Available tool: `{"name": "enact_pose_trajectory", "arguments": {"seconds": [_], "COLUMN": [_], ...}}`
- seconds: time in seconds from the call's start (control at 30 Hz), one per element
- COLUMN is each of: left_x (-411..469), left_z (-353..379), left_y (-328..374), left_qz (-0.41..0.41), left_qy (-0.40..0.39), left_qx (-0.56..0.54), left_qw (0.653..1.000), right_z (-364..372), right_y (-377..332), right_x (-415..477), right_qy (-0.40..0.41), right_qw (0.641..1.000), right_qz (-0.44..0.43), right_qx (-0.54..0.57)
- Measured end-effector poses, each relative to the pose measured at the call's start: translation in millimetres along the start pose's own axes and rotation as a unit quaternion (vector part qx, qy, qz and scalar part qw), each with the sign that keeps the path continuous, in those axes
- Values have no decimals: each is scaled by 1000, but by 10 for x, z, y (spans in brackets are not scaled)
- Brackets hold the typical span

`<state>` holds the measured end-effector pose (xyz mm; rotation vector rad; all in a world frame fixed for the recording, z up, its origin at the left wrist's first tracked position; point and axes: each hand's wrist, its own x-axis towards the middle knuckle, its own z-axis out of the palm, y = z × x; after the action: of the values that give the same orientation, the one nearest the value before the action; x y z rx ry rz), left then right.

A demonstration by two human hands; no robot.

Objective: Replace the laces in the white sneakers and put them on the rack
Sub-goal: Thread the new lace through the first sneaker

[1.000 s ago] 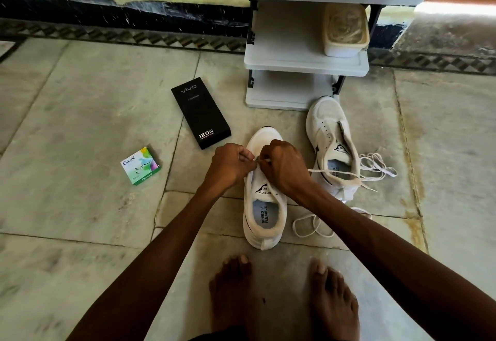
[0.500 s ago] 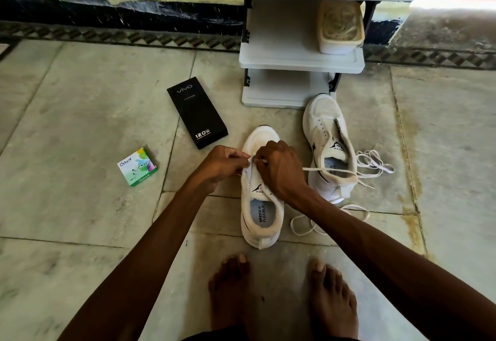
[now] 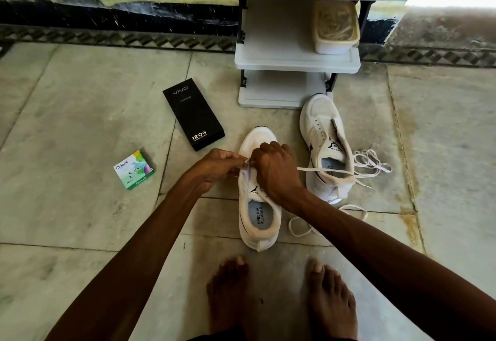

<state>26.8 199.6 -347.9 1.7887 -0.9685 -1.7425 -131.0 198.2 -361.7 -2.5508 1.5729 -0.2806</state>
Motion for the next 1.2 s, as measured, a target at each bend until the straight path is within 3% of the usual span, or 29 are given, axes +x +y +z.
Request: {"name": "enact_pose_trajectory", "arguments": {"seconds": [0.23,0.57,0.93,1.2], "left_x": [28,45,77,45], "left_z": [-10,-22,-63,-31], "left_y": [91,85,82,42], "left_qz": [6,19,27,35], "left_qy": [17,-2,-14,-8], "left_qx": [84,78,112,85], "left_qw": [996,997,993,996], "right_z": [15,-179,-121,-6], "right_y": [19,184,211,217], "right_x": [56,285,169,92], "right_qy": [-20,-166,-97,-31], "right_qw": [999,982,983,991], "right_qz": [-29,-87,-154,-126], "right_qx": [-37,21,-35,11]}}
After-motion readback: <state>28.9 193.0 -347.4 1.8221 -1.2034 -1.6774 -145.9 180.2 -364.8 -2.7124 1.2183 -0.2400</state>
